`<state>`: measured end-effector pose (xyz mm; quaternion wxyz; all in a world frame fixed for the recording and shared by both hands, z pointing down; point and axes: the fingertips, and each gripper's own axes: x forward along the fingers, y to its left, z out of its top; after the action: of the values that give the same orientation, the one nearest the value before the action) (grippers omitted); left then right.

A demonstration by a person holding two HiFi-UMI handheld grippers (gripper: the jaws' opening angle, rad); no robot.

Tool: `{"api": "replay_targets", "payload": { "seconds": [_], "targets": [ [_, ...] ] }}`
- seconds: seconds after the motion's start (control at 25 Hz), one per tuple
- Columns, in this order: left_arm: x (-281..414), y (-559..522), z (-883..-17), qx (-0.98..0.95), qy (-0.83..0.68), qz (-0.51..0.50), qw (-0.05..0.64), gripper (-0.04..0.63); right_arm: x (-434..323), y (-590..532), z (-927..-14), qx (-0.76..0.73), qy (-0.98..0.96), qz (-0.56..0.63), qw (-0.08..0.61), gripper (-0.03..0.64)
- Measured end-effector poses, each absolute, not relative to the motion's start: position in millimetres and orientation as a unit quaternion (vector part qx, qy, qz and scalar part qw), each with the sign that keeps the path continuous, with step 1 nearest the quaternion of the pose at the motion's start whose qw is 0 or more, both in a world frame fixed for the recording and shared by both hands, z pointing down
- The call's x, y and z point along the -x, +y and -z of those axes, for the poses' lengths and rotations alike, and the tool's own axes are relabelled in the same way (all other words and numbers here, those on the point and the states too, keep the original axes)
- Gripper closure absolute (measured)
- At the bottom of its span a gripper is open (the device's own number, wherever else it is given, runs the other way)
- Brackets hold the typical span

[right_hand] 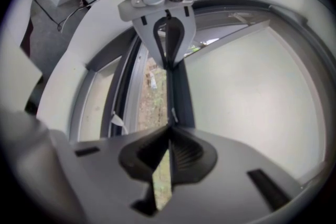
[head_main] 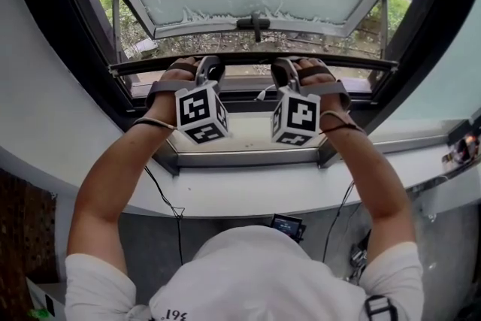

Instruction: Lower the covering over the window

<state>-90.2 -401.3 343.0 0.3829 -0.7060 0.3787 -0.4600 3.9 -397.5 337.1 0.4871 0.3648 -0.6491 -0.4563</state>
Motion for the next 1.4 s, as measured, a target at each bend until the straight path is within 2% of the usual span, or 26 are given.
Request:
{"api": "replay_targets", "payload": {
  "seconds": [0.16,0.72,0.88,1.2,1.4],
  "targets": [
    [90,-400,-366,0.709,0.373,0.467,0.374,0.560,-4,-397,-359,-0.362,-0.664,0.442,0.482,0.581],
    [90,-402,-365,0.698,0.372,0.483,0.374,0.560,-4,-395,-363,-0.364,-0.676,0.433,0.472,0.568],
    [89,-402,-365,0.698,0.373,0.484,0.373,0.560,-2,-385,-371,-0.375,-0.715,0.389,0.443,0.477],
    [89,-402,-365,0.697,0.374,0.486,0.371,0.560,-29,-387,-401,-0.459,-0.781,0.203,0.371,0.473],
    [90,-403,-365,0.697,0.372,0.488,0.371,0.560,-59,-412,-415,-0.500,-0.791,0.105,0.335,0.420]
  ]
}}
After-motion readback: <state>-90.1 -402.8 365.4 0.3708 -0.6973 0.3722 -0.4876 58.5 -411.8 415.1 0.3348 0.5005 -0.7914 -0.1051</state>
